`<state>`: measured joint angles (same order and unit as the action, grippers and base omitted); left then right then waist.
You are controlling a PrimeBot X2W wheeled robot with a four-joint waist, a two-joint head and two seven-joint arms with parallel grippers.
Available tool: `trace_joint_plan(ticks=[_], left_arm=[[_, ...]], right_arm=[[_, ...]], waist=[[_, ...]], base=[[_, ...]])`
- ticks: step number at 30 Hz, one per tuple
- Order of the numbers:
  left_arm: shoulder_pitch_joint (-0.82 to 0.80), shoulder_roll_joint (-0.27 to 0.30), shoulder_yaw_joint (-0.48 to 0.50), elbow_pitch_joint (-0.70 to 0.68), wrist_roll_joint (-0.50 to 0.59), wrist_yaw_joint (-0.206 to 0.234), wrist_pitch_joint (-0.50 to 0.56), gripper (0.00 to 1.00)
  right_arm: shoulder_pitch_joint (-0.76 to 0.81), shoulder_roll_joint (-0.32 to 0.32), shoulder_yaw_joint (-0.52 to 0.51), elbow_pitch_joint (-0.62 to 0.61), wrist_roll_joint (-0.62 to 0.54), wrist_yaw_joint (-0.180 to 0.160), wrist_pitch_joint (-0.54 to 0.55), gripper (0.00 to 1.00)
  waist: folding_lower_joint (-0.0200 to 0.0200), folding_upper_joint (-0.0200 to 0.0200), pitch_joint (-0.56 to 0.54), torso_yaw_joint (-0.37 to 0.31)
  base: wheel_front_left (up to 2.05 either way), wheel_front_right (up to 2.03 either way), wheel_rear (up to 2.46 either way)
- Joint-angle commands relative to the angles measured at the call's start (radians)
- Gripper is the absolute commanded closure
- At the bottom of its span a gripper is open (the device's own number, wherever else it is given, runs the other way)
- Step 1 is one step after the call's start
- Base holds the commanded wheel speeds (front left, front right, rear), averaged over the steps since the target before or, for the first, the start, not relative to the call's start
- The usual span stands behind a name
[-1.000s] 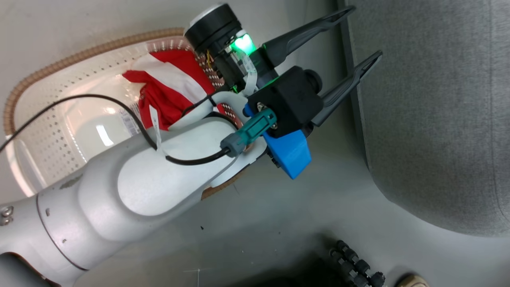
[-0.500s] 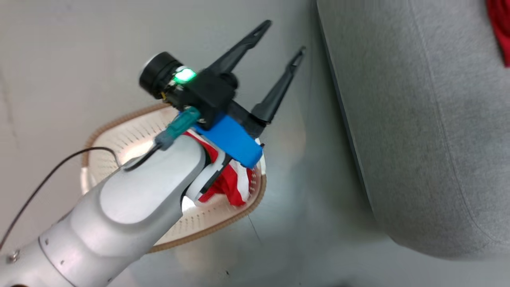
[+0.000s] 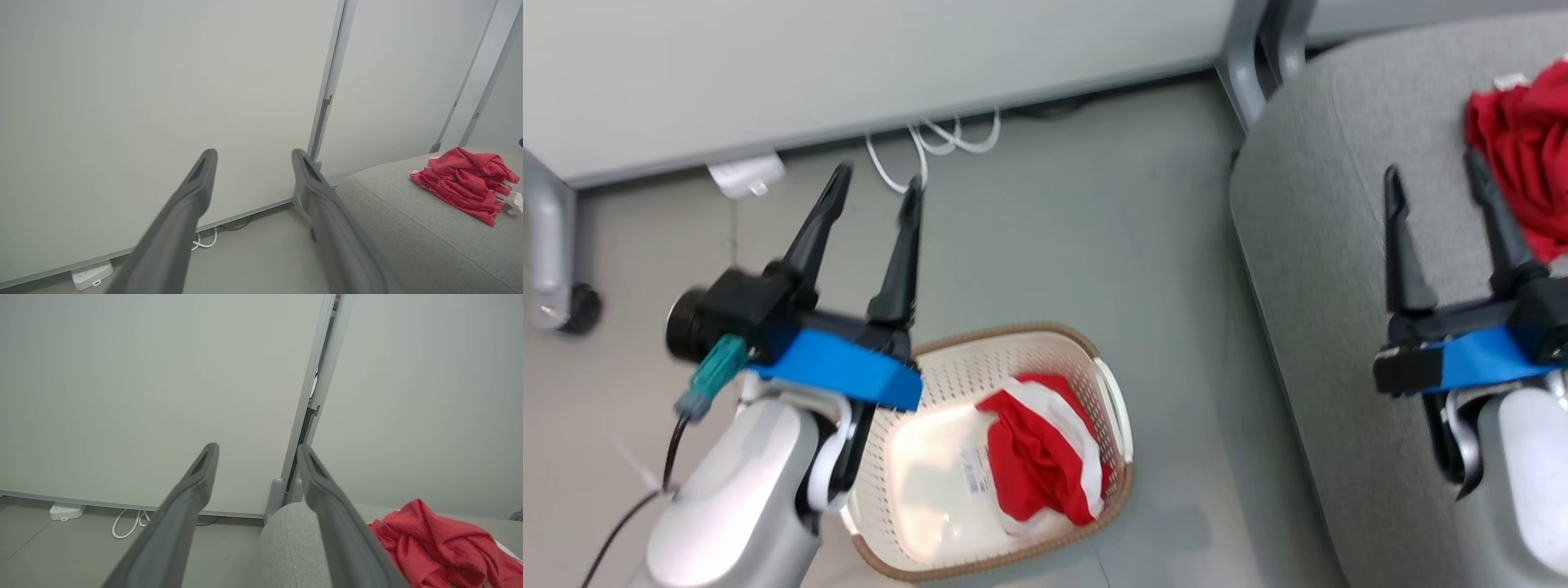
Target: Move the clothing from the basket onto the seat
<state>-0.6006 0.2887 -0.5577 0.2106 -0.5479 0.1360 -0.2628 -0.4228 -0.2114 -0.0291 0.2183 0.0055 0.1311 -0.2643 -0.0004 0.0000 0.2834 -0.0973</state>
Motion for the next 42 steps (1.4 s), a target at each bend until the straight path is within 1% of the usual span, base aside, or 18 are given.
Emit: trace_joint_plan(ticks=[1,4,8,12,16,22,27,30,35,42], left_arm=[[0.029,-0.004,0.017,-0.008,0.011,-0.005,-0.003,0.00],[0.123,-0.014,0.102,-0.022,0.050,-0.007,-0.003,0.00],[0.239,-0.035,0.197,-0.061,0.110,-0.026,-0.003,0.00],[0.350,-0.061,0.286,-0.096,0.163,-0.047,-0.003,0.00],[0.450,-0.097,0.360,-0.118,0.212,-0.076,-0.003,0.00],[0.544,-0.149,0.439,-0.132,0.274,-0.133,-0.003,0.00],[0.578,-0.184,0.482,-0.129,0.315,-0.177,-0.003,0.00],[0.589,-0.200,0.496,-0.124,0.334,-0.195,-0.003,0.00],[0.600,-0.219,0.510,-0.115,0.357,-0.215,-0.003,0.00],[0.603,-0.230,0.521,-0.107,0.374,-0.233,-0.003,0.00]], right_arm=[[0.026,0.003,0.006,0.001,0.005,0.000,0.000,0.00],[0.078,0.021,0.033,0.004,0.011,-0.001,0.000,0.00],[0.146,0.032,0.067,-0.006,0.016,-0.001,0.000,0.00],[0.215,0.046,0.074,-0.015,0.021,0.000,0.000,0.00],[0.285,0.063,0.061,-0.025,0.027,0.000,0.000,0.00],[0.364,0.088,0.025,-0.043,0.031,0.000,0.000,0.00],[0.408,0.107,-0.003,-0.058,0.032,0.000,0.000,0.00],[0.430,0.117,-0.015,-0.066,0.028,0.000,0.000,0.00],[0.461,0.129,-0.026,-0.074,0.023,0.000,0.000,0.00],[0.486,0.142,-0.035,-0.076,0.020,0.000,0.000,0.00]], waist=[[0.0004,0.0000,-0.085,0.055],[0.0004,0.0000,-0.137,0.073],[0.0004,0.0000,-0.180,0.088],[0.0004,0.0000,-0.218,0.097],[0.0004,0.0000,-0.246,0.105],[0.0004,0.0000,-0.277,0.112],[0.0004,0.0000,-0.291,0.115],[0.0004,0.0000,-0.297,0.113],[0.0004,0.0000,-0.302,0.110],[0.0004,0.0000,-0.305,0.108]], base=[[0.00,0.00,0.00],[0.00,0.00,0.00],[0.00,0.00,0.00],[0.00,0.00,0.00],[0.00,0.00,0.00],[0.00,0.00,0.00],[0.00,0.00,0.00],[0.00,0.00,0.00],[0.00,0.00,0.00],[0.00,0.00,0.00]])
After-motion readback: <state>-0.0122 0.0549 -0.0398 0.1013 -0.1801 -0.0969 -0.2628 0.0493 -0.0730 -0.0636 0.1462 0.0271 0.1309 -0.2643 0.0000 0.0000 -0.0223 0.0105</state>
